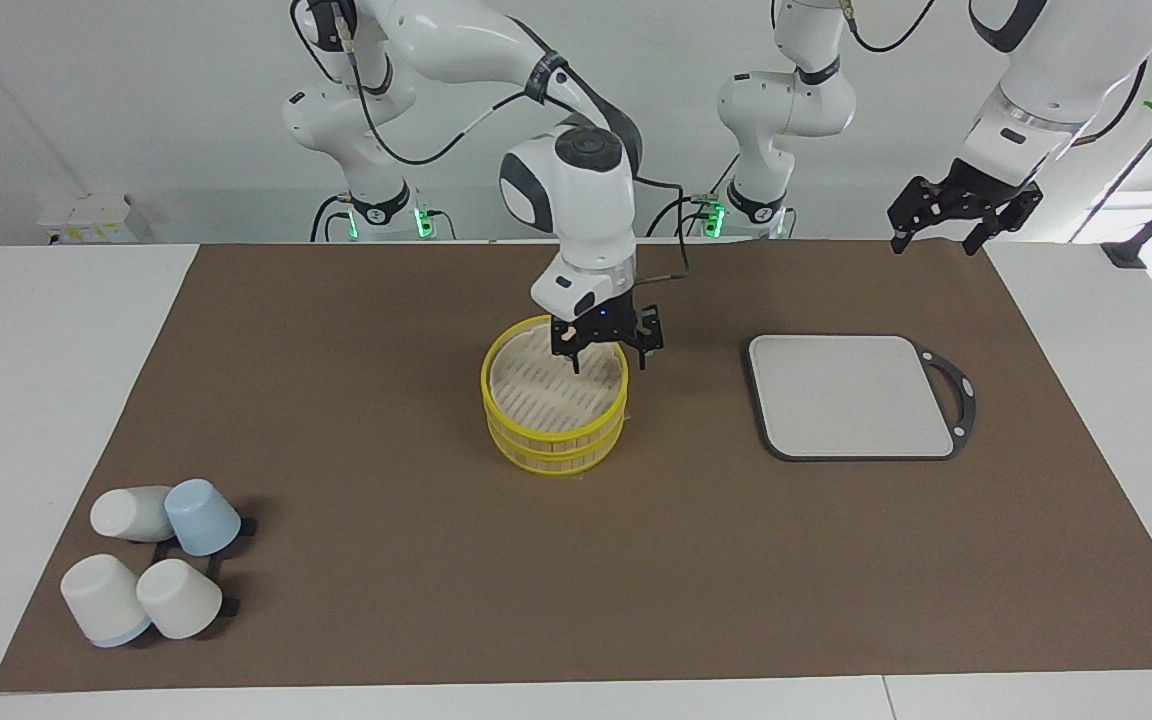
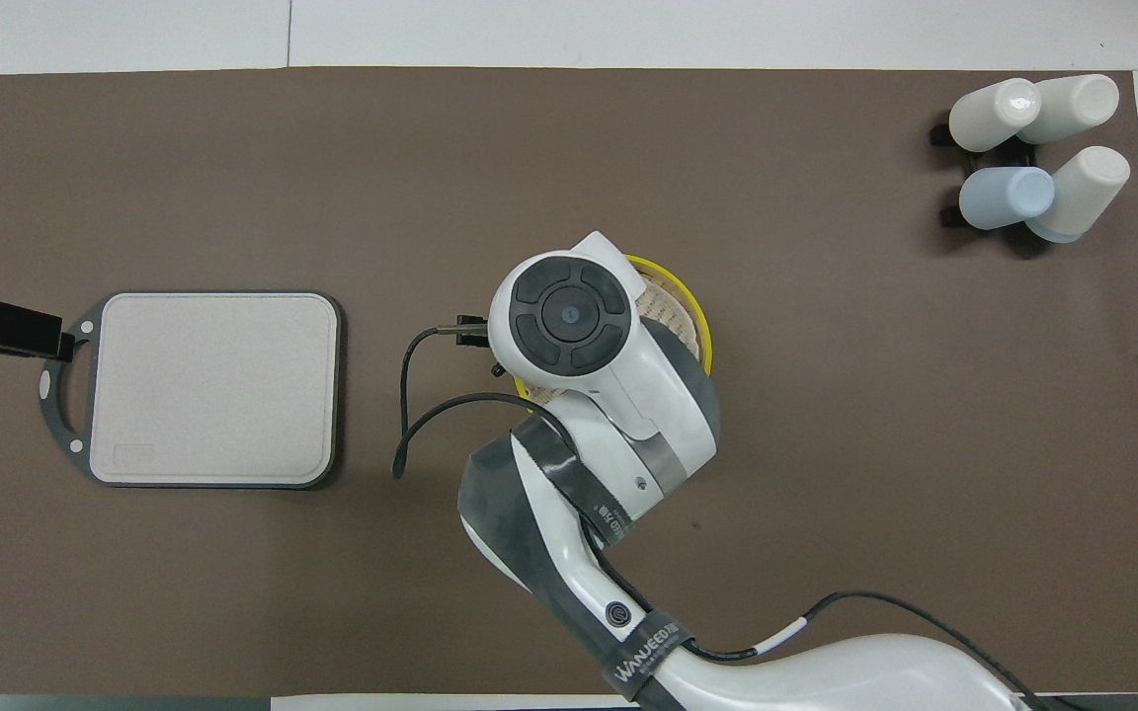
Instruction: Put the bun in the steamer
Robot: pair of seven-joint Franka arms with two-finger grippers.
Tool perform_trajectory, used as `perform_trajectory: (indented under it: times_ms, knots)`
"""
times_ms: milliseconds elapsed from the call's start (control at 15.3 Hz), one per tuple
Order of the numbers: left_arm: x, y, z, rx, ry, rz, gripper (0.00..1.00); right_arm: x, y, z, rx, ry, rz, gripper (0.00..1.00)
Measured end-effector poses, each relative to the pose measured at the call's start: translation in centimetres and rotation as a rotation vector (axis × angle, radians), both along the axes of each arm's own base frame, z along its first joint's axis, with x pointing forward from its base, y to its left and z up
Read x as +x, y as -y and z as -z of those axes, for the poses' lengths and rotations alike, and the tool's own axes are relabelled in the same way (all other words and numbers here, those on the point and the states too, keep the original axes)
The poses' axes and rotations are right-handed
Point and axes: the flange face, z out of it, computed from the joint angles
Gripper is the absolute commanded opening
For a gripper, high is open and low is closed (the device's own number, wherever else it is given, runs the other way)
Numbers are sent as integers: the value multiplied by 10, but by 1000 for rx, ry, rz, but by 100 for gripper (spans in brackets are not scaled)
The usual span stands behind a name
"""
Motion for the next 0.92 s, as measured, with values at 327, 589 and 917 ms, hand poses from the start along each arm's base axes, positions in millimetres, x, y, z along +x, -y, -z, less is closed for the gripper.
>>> perform_trajectory:
  times_ms: [327,589,917]
  knots:
    - [0,0,0,1,0,0,100,5,176,-102,-74,-116,-21,100]
    - [0,-2,0,1,0,-3,100,-14,272,-133,-94,-222,-96,100]
    - [0,-2,0,2,0,-3,100,-22,327,-144,-85,-249,-57,100]
